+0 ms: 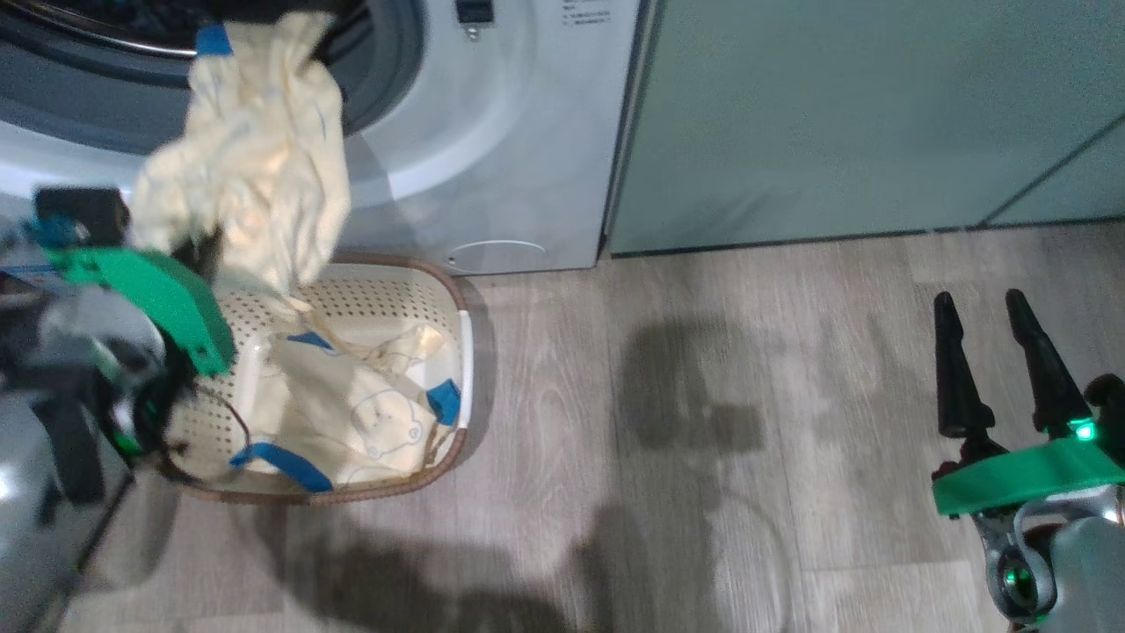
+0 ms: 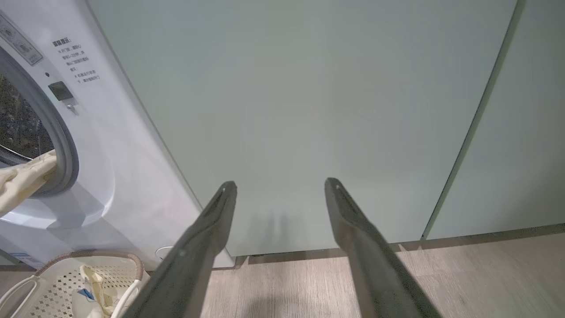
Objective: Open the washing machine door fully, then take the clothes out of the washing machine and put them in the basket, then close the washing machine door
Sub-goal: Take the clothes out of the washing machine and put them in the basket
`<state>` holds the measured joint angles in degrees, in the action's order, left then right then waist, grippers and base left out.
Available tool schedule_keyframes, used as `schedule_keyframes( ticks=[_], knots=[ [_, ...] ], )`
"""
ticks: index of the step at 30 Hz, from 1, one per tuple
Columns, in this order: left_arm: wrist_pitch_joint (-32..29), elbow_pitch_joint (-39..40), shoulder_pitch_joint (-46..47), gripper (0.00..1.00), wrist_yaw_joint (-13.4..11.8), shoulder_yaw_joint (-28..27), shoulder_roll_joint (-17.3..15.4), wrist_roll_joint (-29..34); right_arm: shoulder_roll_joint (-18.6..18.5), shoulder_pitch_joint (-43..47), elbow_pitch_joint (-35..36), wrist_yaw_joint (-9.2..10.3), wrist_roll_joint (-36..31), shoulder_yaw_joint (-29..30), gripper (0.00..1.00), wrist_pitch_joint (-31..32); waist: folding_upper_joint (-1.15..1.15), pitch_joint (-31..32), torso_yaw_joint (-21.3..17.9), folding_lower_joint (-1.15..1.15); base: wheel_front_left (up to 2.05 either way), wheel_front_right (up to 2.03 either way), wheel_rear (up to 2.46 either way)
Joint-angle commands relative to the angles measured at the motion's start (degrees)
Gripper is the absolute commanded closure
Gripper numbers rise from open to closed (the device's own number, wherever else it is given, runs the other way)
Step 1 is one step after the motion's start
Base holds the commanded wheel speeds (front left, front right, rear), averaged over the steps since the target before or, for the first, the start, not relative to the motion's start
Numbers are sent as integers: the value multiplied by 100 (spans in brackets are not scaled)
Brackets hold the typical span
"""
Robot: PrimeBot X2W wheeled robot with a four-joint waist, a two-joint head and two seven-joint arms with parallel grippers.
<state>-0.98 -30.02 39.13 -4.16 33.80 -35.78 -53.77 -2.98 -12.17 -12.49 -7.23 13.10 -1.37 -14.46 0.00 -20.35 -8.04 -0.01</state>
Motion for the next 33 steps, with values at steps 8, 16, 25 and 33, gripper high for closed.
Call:
schedule_keyframes(
  ticks=[8, 16, 25, 33],
  knots=[
    [182, 1070, -1110, 100, -937, -213, -101, -151, -131, 82, 151, -25, -13, -87, 0, -54, 0, 185, 258, 1, 0, 0, 0],
    [292, 769, -1495, 100, -1062, 12, 349, -194, -191, 13, 164, -25, 13, -160, 0, -54, 0, 93, 244, 1, 0, 0, 0],
    [428, -882, -974, 100, -641, 236, 888, -116, -201, -113, 207, -25, 20, -193, 0, -54, 0, -215, 113, 1, 0, 0, 0],
    [561, -2633, -180, 100, 5, 350, 1351, -82, -204, -313, 255, -25, 20, -236, 0, -54, 0, -626, -95, 1, 0, 0, 0]
  ],
)
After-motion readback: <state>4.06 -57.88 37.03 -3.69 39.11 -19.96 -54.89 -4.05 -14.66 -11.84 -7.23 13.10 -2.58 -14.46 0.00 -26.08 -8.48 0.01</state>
